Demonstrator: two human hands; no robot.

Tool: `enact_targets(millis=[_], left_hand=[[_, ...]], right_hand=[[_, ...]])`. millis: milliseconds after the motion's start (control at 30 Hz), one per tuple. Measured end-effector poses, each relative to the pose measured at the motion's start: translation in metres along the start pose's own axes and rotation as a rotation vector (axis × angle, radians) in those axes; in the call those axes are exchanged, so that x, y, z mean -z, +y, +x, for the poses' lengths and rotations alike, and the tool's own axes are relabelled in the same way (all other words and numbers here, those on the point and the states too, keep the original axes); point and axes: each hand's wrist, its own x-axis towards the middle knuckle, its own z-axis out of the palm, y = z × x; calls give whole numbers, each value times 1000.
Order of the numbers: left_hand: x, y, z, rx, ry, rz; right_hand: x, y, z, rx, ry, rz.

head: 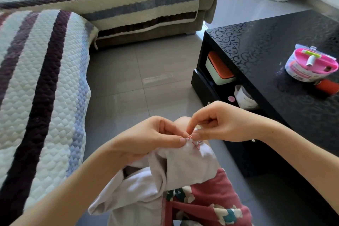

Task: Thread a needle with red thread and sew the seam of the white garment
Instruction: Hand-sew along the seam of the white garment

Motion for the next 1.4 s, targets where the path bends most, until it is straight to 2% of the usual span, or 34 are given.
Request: enact_targets(millis=[233,367,500,767,833,867,967,1067,1167,1300,1400], left_hand=[[0,0,1,42,12,2],[-2,-1,0,41,40,27],[-3,-1,-1,57,40,40],[-5,0,-5,86,63,41],[-6,0,-6,68,65,41],[-6,-1,-7,55,69,46],[-4,-2,-8,51,76,50],[-2,-2,-9,73,88,89],[-4,0,-12,66,150,271],[-8,-4,-15,-74,237,582],[-14,-14,-14,-194,385,674]], right_hand=[[7,-4,-1,-11,66,-155],[14,1,4,-16,298,-366],[29,14,13,-143,511,-544],[19,27,19,-251,557,-714],[16,25,15,-215,565,-628],[13,23,11,-175,542,-504],[-2,8,-6,-65,300,-32],[-21,2,-20,-49,87,72],[-29,6,-27,-43,150,61],[-31,11,-38,-33,267,87],[-40,17,-43,-6,449,-65]])
